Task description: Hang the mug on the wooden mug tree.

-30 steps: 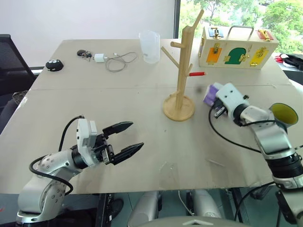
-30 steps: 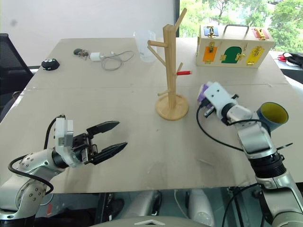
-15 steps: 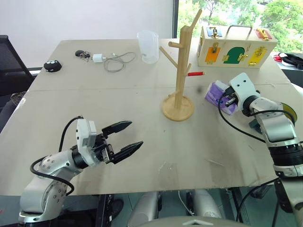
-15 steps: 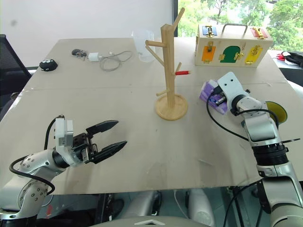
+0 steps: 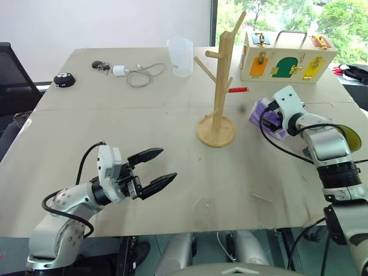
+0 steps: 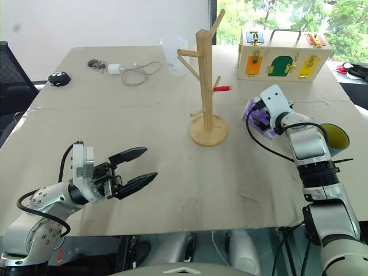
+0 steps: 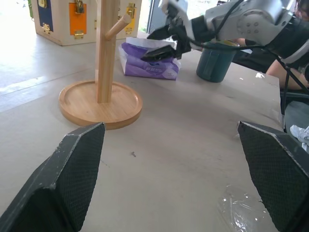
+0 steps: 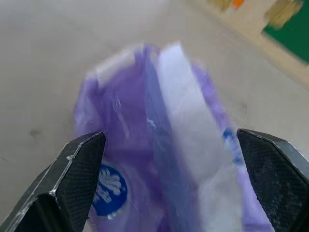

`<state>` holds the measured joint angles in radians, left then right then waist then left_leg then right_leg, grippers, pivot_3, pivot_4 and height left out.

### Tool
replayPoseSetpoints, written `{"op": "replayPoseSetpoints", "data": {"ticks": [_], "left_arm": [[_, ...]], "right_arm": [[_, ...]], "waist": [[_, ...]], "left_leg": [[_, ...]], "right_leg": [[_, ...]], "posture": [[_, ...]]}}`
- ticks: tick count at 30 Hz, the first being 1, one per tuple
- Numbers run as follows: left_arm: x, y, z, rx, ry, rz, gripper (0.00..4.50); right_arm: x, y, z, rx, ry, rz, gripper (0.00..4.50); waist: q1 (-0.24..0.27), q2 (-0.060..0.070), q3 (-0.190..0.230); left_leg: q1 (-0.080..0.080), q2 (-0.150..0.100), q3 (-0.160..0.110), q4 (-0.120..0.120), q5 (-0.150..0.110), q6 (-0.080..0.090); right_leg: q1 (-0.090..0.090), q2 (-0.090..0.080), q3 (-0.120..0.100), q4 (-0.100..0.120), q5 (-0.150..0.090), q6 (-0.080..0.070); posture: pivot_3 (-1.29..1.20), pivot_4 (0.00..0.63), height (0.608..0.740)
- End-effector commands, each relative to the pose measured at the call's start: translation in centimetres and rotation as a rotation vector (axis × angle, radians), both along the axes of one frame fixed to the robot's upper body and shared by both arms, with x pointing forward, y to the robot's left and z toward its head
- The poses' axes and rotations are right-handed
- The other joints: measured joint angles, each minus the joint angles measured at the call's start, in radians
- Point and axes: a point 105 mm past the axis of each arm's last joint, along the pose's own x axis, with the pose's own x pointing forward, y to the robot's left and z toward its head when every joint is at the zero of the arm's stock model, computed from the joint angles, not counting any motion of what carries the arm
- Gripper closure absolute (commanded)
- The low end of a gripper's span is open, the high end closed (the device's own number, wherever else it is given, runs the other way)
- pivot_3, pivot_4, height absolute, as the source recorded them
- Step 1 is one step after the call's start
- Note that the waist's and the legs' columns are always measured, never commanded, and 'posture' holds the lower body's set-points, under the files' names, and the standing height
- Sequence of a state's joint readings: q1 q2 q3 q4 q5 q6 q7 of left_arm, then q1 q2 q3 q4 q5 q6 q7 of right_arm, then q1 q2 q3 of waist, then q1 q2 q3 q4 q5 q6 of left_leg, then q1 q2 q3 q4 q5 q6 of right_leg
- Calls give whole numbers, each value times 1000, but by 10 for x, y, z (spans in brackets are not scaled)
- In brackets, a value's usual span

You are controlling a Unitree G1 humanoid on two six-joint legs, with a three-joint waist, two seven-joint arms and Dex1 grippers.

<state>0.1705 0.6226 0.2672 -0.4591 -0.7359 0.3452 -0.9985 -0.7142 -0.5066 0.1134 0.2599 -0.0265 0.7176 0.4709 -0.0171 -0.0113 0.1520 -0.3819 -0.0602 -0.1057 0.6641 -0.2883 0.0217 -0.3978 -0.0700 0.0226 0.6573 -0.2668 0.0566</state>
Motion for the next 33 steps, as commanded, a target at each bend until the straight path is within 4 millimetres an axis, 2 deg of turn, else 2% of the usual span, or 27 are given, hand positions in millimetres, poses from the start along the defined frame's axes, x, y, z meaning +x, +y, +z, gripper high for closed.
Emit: {"op": "replayPoseSetpoints", "data": {"ticks": [1,2,5,7,10,13,17,21,25,27,29,33], "left_arm": [[-5,-1,8,-7,-31,-10,0],[-5,-1,8,-8,-31,-10,0],[-7,-1,11,-15,-33,-10,0],[-8,-1,13,-20,-34,-13,0],[-10,0,17,-35,-44,-21,0],[-13,0,24,-62,-65,-45,0],[-15,0,27,-75,-64,-68,0],[-15,-1,27,-72,-62,-79,0],[-12,-2,28,-72,-63,-83,0],[-9,-3,28,-72,-66,-91,0],[-7,-4,28,-73,-69,-101,0],[-4,-5,28,-75,-70,-115,0]], "right_arm": [[2,1,-12,31,69,4,70],[2,1,-15,39,82,-1,70],[0,2,-19,64,109,18,758],[-1,2,-17,64,108,27,1785],[-2,3,-15,57,98,38,2942],[-4,5,-9,55,71,50,4400],[-7,11,10,82,14,89,4460],[-22,20,34,135,-19,161,4460],[-46,24,52,166,-9,234,4460],[-65,25,59,179,14,288,4460],[-84,25,64,189,38,335,4460],[-109,21,68,199,67,358,4460]], "waist": [[-3,-1,-1],[-3,-1,-1],[-2,-1,-1],[-1,-1,-1],[0,-1,-1],[2,-1,-1],[2,-1,-1],[2,1,0],[4,2,0],[6,2,0],[11,2,0],[7,2,0]], "left_leg": [[0,0,1,0,0,0],[1,0,1,0,0,0],[2,0,1,0,0,0],[2,0,1,1,0,0],[2,0,1,1,0,0],[2,0,0,1,0,0],[1,0,0,1,0,0],[0,0,0,0,0,0],[-1,0,0,0,0,0],[-1,0,-1,0,0,0],[-2,0,-2,0,0,0],[-2,0,-2,0,0,0]], "right_leg": [[0,0,0,0,0,0],[0,0,0,0,0,0],[2,0,1,1,0,0],[2,0,1,1,0,0],[2,0,1,1,0,0],[1,0,0,1,0,0],[1,0,0,1,0,0],[0,0,0,0,0,0],[-1,0,0,0,0,0],[-1,0,0,0,0,0],[0,-1,-1,-1,0,0],[0,-1,-1,-1,0,0]], "posture": [[0,150,740],[0,150,740],[0,150,740],[0,150,740],[0,150,740],[0,150,740],[0,150,740],[0,150,740],[0,150,740],[0,150,740],[0,150,740],[0,150,740]]}}
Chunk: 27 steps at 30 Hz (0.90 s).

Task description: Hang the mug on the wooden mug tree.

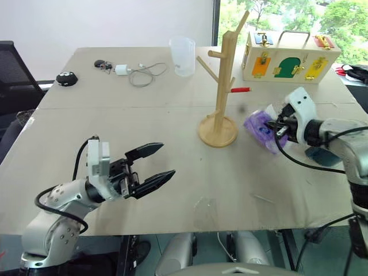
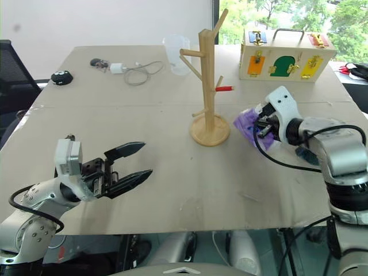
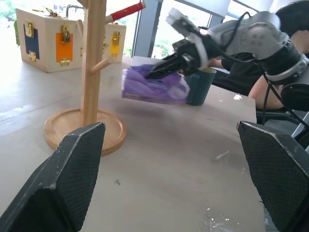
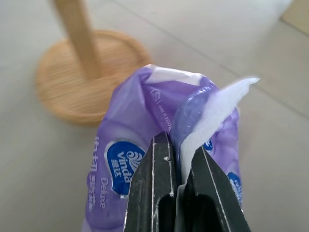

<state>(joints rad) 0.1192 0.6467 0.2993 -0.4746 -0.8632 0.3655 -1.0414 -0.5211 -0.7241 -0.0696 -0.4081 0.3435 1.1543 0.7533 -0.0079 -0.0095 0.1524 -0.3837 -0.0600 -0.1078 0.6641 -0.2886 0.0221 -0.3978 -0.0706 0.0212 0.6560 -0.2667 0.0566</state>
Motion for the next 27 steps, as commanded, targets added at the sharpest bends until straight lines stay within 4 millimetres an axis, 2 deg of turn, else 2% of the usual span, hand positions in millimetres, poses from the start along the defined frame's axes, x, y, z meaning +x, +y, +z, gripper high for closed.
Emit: {"op": "replayPoseSetpoints", "data": {"ticks": [1,8,12,13,16,19,22,23,26,27], "left_arm": [[1,-2,2,7,-14,-23,0],[7,-6,1,2,-14,-78,0],[8,-13,1,-6,-9,-160,0],[8,-15,1,-6,-7,-176,0],[0,-23,-3,15,18,-296,0],[-3,-29,-3,23,23,-365,0],[3,-34,1,15,2,-384,0],[5,-34,2,14,-2,-387,0],[6,-37,4,8,-9,-397,0],[6,-39,4,6,-11,-400,0]], "right_arm": [[-24,-3,19,24,-38,31,4460],[-77,-12,32,141,-36,47,4460],[-118,-45,26,141,54,-49,4460],[-124,-51,25,138,66,-70,4460],[-142,-84,23,110,94,-217,4460],[-152,-111,23,84,95,-335,4460],[-159,-162,19,-33,61,-549,4460],[-159,-174,19,-67,49,-591,4460],[-146,-198,20,-113,-11,-675,4460],[-135,-210,17,-130,-34,-731,4460]], "waist": [[-3,0,0],[2,0,0],[25,0,0],[28,0,0],[25,0,0],[19,0,0],[16,-1,-1],[21,-1,-1],[20,-2,-1],[14,-3,-1]], "left_leg": [[0,0,0,0,0,0],[0,0,0,0,0,0],[0,0,-1,0,-2,4],[0,0,-2,1,-3,5],[0,-1,-1,1,-3,5],[3,0,2,1,-3,6],[5,1,4,1,-3,6],[4,1,4,1,-3,6],[4,1,5,3,-2,5],[4,0,5,3,-2,4]], "right_leg": [[0,0,0,0,0,0],[0,0,0,0,0,0],[2,0,-2,-1,0,0],[2,0,-3,-1,0,0],[3,0,-4,-1,0,0],[5,1,-4,0,0,0],[5,1,-2,2,0,1],[5,2,-3,2,0,1],[5,2,-3,2,0,1],[6,2,-2,2,0,1]], "posture": [[0,150,740],[0,150,740],[0,150,740],[0,150,740],[0,150,740],[0,150,740],[0,150,740],[0,150,740],[0,150,740],[0,150,740]]}}
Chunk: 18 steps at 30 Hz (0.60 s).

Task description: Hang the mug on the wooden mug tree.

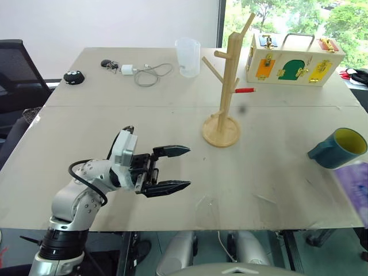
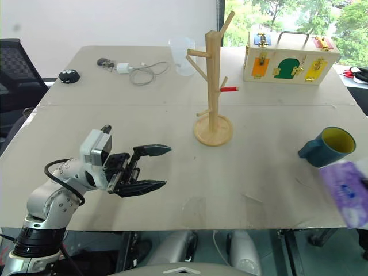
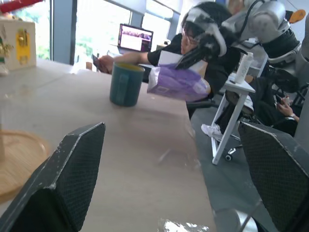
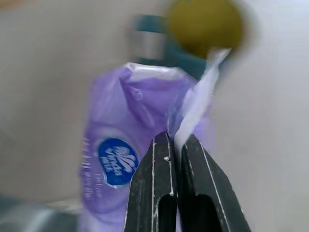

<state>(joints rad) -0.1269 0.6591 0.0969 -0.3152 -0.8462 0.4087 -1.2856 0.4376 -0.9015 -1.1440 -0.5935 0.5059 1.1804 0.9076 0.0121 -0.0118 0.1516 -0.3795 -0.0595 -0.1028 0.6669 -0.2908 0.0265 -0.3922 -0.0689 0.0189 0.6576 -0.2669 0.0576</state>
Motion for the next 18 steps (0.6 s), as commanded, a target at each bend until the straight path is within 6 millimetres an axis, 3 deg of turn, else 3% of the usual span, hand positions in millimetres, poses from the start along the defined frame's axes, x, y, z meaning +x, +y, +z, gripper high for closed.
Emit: {"op": "replayPoseSetpoints", "data": {"ticks": [1,4,7,10,12,15,18], "left_arm": [[-2,-7,6,-10,-34,-31,0],[0,-8,8,-14,-44,-22,0],[0,-8,9,-9,-51,-15,0],[0,-9,10,-9,-58,-7,0],[-1,-10,11,-12,-60,-3,0],[-4,-9,13,-14,-60,-2,0],[-4,-7,15,-22,-56,5,0]], "right_arm": [[30,-34,1,-123,-74,-120,4460],[63,-50,-5,-190,-136,-190,4460],[93,-49,-19,-198,-142,-164,4460],[104,-47,-32,-208,-90,-113,4460],[103,-49,-34,-250,-67,-88,3625],[89,-45,-15,-281,-84,-57,2116],[65,-20,12,-196,-127,33,690]], "waist": [[-13,-2,-1],[-29,-1,0],[-29,1,0],[-22,1,0],[-12,2,1],[0,3,1],[3,5,2]], "left_leg": [[1,0,1,0,1,-1],[1,1,1,0,1,-2],[2,1,2,0,1,-2],[0,1,1,-1,1,-3],[-3,1,-1,-1,1,-3],[-4,0,-1,-1,1,-2],[-4,0,-1,-1,1,-2]], "right_leg": [[0,0,1,0,0,0],[1,0,1,0,0,0],[0,0,3,1,0,0],[-2,0,3,0,0,0],[-3,0,3,-1,0,0],[-4,-1,3,-2,0,0],[-4,-1,3,-2,0,0]], "posture": [[0,150,740],[0,150,740],[0,150,740],[0,150,740],[0,150,740],[0,150,740],[0,150,740]]}}
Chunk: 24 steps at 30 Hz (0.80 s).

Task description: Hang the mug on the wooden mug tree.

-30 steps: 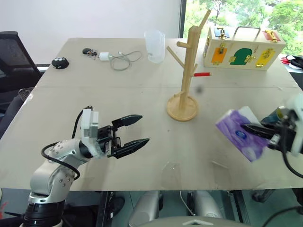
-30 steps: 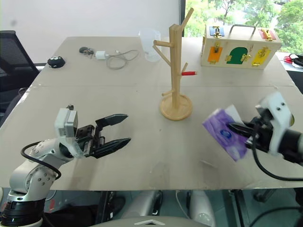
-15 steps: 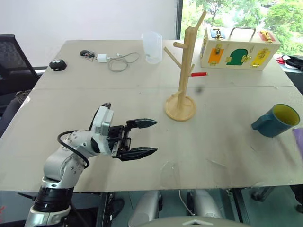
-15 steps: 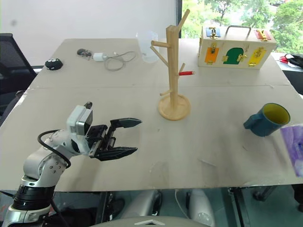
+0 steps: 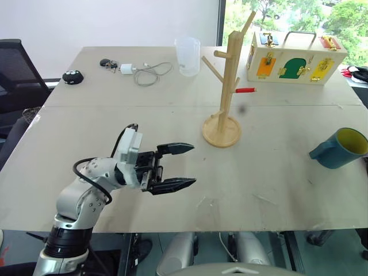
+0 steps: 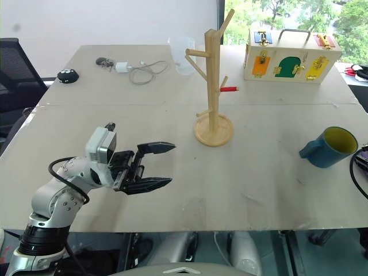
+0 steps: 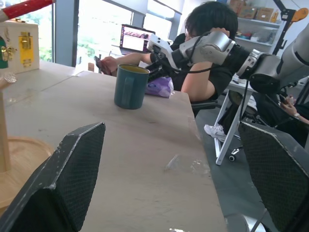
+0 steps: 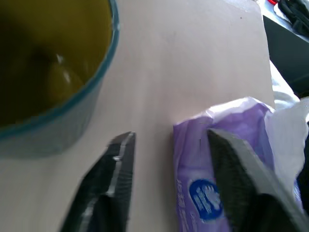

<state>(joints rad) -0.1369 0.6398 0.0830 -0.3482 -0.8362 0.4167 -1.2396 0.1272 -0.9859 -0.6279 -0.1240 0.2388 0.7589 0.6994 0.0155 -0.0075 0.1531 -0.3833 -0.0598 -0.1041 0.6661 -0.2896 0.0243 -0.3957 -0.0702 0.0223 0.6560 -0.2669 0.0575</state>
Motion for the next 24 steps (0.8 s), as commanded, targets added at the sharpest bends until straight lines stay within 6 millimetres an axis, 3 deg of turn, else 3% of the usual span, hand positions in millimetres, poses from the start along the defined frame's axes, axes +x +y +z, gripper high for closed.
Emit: {"op": "replayPoseSetpoints", "data": {"ticks": [1,2,4,6,14,24], "left_arm": [[-4,2,13,-22,-39,-7,0],[-4,2,13,-22,-37,-8,0],[-1,1,11,-22,-32,-12,0],[1,0,11,-26,-31,-21,0],[7,-4,18,-20,-47,-51,0],[5,4,19,3,-57,-17,0]], "right_arm": [[-24,30,54,66,-107,119,268],[-39,46,54,124,-76,184,60],[-62,75,43,241,-22,259,60],[-66,88,28,285,-37,250,60],[-24,127,-28,386,-235,108,60],[14,141,-42,429,-372,58,60]], "waist": [[-1,1,0],[-1,1,0],[0,-1,0],[-1,-6,-2],[-10,-3,-2],[-20,-3,-2]], "left_leg": [[0,0,0,0,0,0],[1,1,0,0,0,1],[3,1,-1,0,-3,5],[4,3,-6,1,-3,5],[6,0,-3,2,-1,1],[4,0,-3,0,1,-2]], "right_leg": [[0,0,0,1,0,0],[2,1,0,1,0,0],[4,2,-1,1,0,0],[7,4,-6,-1,0,0],[7,0,-2,1,0,0],[2,1,-2,2,0,0]], "posture": [[0,150,740],[0,150,740],[0,150,740],[0,150,740],[0,150,740],[0,150,740]]}}
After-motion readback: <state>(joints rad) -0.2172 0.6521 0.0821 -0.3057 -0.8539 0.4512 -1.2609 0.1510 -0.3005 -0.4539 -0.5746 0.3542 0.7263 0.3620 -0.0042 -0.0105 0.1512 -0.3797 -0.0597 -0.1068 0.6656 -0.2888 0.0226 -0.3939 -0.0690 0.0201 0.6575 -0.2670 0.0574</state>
